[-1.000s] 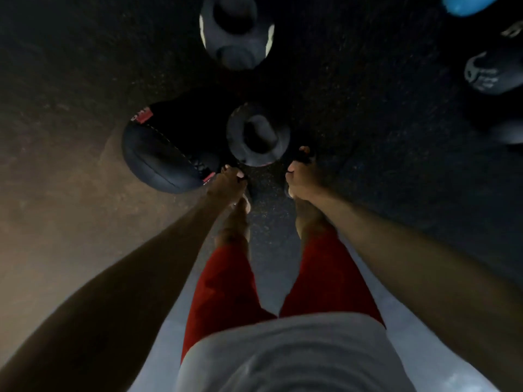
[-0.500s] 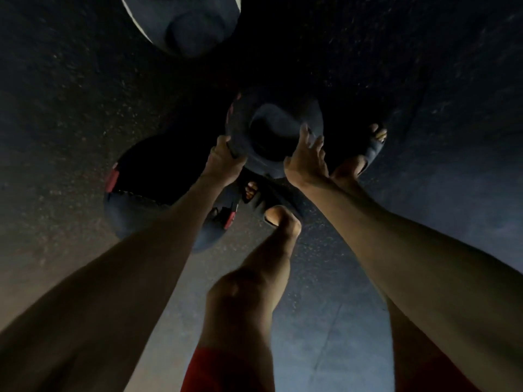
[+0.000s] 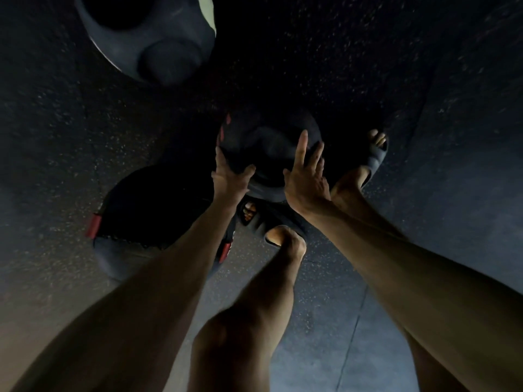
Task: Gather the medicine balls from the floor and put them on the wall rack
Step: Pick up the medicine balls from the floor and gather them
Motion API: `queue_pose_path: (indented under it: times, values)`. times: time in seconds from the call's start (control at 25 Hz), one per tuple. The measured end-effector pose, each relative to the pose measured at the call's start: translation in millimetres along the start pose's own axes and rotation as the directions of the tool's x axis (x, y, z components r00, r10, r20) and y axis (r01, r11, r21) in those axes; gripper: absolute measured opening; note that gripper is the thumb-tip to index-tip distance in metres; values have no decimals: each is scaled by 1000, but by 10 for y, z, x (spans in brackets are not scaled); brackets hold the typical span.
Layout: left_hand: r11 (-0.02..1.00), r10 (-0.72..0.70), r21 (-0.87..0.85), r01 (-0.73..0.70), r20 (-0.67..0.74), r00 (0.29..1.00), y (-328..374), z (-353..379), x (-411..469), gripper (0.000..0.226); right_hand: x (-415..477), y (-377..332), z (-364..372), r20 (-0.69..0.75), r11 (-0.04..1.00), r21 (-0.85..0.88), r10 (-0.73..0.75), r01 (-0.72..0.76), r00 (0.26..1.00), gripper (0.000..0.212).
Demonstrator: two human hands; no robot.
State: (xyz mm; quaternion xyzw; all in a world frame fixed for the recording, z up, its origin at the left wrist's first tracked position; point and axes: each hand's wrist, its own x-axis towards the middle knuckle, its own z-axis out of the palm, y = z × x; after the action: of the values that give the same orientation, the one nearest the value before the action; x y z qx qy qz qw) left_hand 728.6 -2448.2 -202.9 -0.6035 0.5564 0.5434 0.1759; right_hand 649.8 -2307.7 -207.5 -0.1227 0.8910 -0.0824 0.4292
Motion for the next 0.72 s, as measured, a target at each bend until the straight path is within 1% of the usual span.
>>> queue_pose_path:
  times: [0.12,0.16,0.2,0.24,0.28,0.32,0.36,0.4,0.44,0.48,0.52,0.56,0.6,0.64,0.72]
  values:
    - [997,23,73,-20,-38,999,253,188,-9,101,196,140,-264,28,998,42,44,-46,999,85]
    - [992,30,120,-23,-53,998,415,274,-15,102,264,172,-385,33,995,72,61,-63,998,83]
    - [979,47,201,-35,-57,997,620,372,-26,101,310,217,-494,11,995,84,48,-49,999,80]
    - [945,89,320,-69,-48,995,834,480,-44,99,315,262,-580,-29,997,80,2,0,1000,75]
    - [887,146,447,-116,-31,989,1053,583,-76,95,291,301,-638,-64,996,70,-57,61,996,69]
    - [825,213,538,-172,-13,977,1243,682,-83,89,265,338,-665,-70,992,65,-101,105,992,65]
    - [777,279,586,-230,7,960,1405,768,-74,80,248,366,-663,-53,990,77,-113,117,992,65]
    - [738,342,609,-290,33,939,1536,838,-45,69,251,387,-662,-41,989,110,-90,94,995,67]
    - [693,407,627,-356,68,911,1656,910,-1,59,301,424,-703,-38,984,175,-25,32,999,69]
    - [630,469,654,-419,109,876,1736,971,56,53,383,463,-810,-40,967,252,62,-50,997,67]
    - [560,518,683,-469,153,842,1787,1016,106,51,504,534,-942,-20,939,315,150,-136,989,64]
    - [499,546,712,-494,185,817,1788,1045,141,53,616,623,-1103,17,917,341,215,-208,977,61]
    - [466,565,728,-503,192,802,1762,1066,159,57,728,732,-1259,49,910,332,247,-249,968,61]
    - [459,573,731,-505,190,797,1697,1095,174,63,824,828,-1385,65,918,303,249,-257,966,63]
    - [487,579,701,-521,188,794,1543,1143,129,80,961,850,-1540,80,930,280,224,-238,971,69]
